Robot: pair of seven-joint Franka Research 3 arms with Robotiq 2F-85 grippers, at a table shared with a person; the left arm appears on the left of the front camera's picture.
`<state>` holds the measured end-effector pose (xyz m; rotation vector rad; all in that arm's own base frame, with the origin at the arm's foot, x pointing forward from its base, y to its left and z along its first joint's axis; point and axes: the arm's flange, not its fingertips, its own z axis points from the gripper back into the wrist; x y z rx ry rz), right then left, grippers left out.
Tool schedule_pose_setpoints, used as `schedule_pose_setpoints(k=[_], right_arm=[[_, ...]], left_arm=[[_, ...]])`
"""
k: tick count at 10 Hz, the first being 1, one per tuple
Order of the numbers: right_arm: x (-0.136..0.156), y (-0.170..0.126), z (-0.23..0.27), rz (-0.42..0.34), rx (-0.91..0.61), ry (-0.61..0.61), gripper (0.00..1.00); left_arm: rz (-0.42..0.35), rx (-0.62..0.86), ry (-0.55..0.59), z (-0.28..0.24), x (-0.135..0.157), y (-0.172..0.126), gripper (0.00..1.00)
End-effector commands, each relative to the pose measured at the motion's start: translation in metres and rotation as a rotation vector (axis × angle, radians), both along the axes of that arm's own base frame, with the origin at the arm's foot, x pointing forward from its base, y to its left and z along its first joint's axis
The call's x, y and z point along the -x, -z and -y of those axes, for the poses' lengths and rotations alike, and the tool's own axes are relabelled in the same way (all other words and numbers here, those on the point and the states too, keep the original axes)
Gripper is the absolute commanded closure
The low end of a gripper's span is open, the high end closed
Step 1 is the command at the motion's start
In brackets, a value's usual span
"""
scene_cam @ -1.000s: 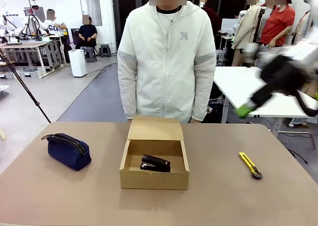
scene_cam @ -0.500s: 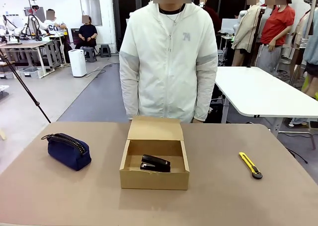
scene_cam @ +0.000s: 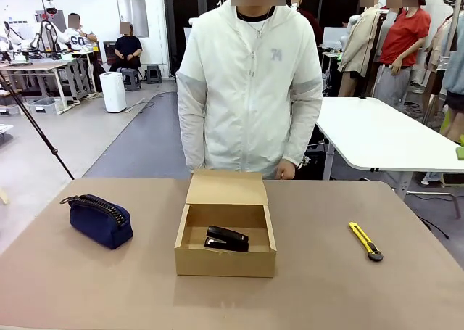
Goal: Pack the items into the box.
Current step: Pick up the item indicated by the person and place it inside the Mailer Box.
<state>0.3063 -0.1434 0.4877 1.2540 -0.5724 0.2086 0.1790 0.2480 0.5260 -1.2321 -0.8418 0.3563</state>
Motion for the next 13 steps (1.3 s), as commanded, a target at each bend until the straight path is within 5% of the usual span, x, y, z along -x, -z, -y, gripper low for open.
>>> schedule_pose_setpoints(k=[1, 13], right_arm=[[0.0053, 0.0011, 0.0069, -0.001, 0.006, -0.003, 0.00], [0.0053, 0.0011, 0.0069, -0.001, 0.006, -0.003, 0.00]], left_arm=[[0.028, 0.003, 0.000, -0.0001, -0.0006, -0.0016, 0.00], [0.028, 0.003, 0.000, -0.0001, -0.0006, -0.0016, 0.00]])
